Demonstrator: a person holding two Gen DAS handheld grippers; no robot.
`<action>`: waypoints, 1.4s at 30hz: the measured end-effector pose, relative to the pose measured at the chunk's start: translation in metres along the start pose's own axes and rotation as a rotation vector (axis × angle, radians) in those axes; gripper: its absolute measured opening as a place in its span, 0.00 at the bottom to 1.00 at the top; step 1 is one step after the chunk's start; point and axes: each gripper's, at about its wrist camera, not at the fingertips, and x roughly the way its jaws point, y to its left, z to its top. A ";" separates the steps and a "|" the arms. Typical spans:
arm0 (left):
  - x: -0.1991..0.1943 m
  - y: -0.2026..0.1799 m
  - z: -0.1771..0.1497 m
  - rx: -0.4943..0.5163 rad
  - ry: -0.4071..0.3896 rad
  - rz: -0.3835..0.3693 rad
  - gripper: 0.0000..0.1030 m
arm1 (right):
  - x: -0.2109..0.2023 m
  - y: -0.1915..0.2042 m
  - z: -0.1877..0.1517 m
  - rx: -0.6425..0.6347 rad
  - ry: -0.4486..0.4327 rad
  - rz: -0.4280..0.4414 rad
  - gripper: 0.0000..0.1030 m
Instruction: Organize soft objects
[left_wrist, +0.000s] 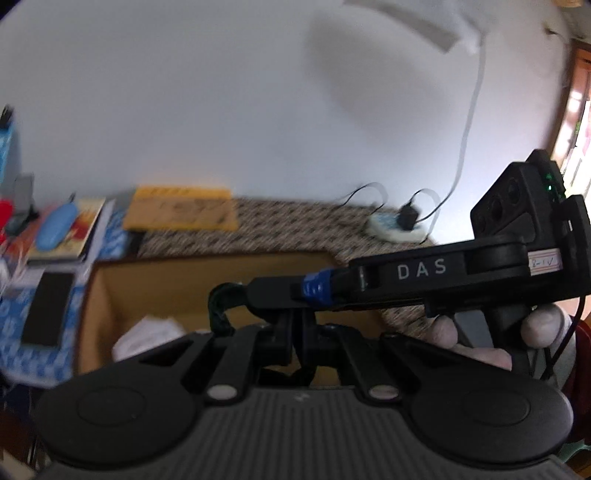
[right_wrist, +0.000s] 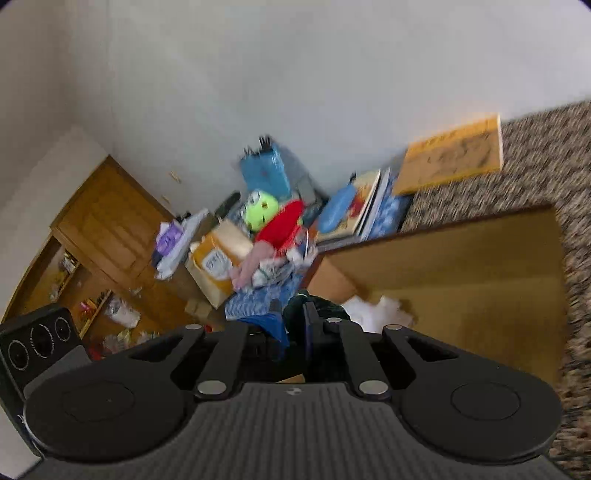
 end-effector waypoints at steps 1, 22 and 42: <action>0.003 0.009 -0.005 -0.010 0.016 0.010 0.00 | 0.007 0.000 -0.004 0.008 0.015 -0.003 0.00; 0.005 0.064 -0.038 -0.018 0.101 0.153 0.51 | 0.055 0.002 -0.033 0.159 0.041 -0.075 0.05; 0.044 -0.051 -0.019 0.086 0.226 0.165 0.53 | -0.084 -0.014 -0.060 0.095 -0.179 -0.387 0.07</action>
